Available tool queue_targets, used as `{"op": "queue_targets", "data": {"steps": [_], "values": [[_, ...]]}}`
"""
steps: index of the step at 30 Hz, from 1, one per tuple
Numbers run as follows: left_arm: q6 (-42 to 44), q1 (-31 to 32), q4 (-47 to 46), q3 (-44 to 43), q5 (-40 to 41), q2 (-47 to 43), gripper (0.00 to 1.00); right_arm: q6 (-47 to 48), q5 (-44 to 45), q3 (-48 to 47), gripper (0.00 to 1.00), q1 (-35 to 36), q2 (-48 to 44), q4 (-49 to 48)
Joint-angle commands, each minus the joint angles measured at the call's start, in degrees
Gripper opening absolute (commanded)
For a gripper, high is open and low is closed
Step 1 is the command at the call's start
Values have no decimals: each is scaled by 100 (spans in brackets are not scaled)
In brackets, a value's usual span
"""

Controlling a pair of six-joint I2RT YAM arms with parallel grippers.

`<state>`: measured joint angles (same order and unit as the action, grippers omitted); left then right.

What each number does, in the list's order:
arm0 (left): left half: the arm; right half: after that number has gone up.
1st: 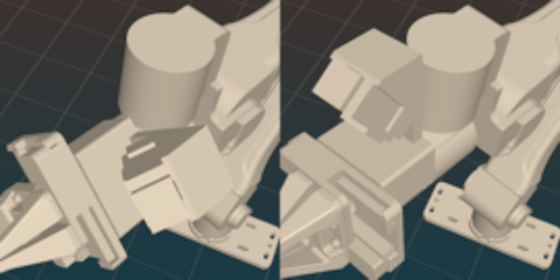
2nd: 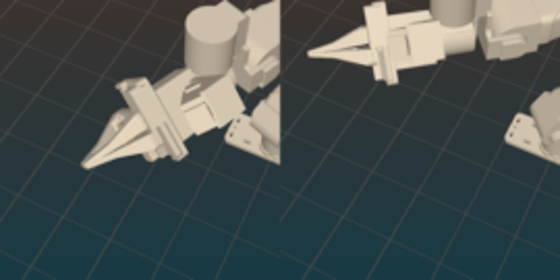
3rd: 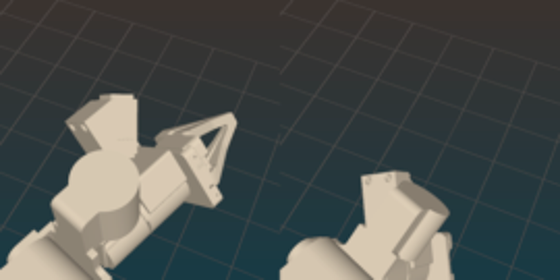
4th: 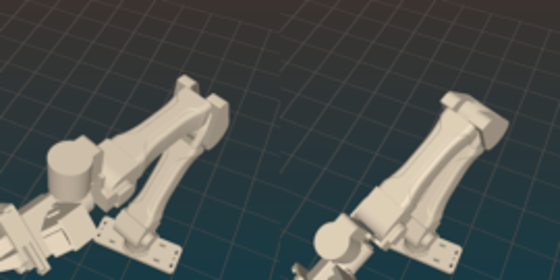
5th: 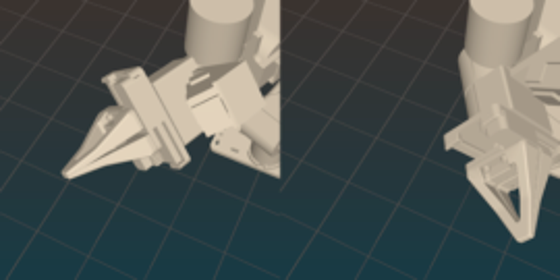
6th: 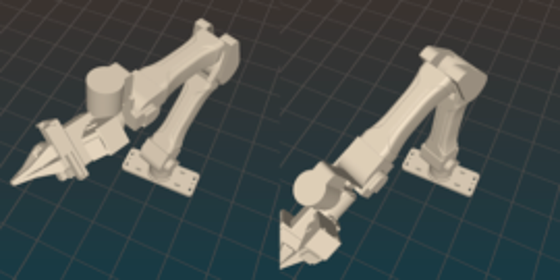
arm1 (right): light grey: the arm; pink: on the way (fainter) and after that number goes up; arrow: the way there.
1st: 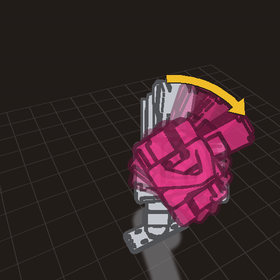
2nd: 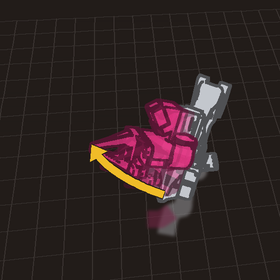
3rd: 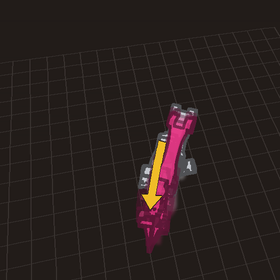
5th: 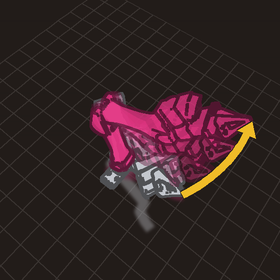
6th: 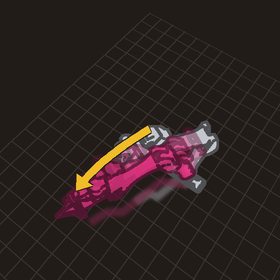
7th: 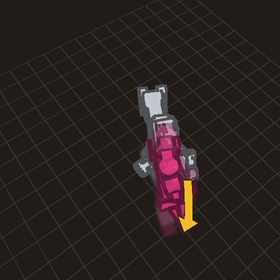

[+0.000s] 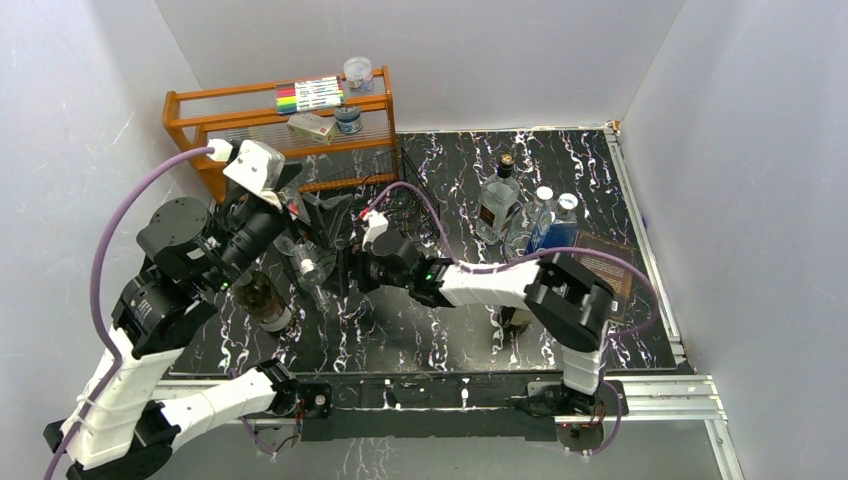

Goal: Put the wine bottle on the wine rack

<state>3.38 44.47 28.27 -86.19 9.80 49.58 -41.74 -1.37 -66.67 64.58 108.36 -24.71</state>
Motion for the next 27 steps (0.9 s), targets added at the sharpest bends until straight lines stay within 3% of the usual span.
{"op": "queue_targets", "data": {"steps": [1,6,10,19,24,27], "values": [[-238,-8,29,-267,-147,32,98,1088,1138,-169,94,-6,-986,1543],[-438,-8,-40,-395,-292,0,98,1816,2101,-499,95,-172,-1957,3174],[-508,-9,-174,-350,-369,-108,98,1643,3315,-1144,95,-353,-2583,4939],[-707,-8,-979,787,-841,-221,98,1079,5069,-2191,94,-415,-3821,7219],[-947,-8,-1093,1193,-1000,44,98,397,5377,-2542,94,-445,-3974,8658],[-1046,-8,-1219,1590,-1020,113,98,566,4714,-2644,93,-486,-4172,9072]]}}
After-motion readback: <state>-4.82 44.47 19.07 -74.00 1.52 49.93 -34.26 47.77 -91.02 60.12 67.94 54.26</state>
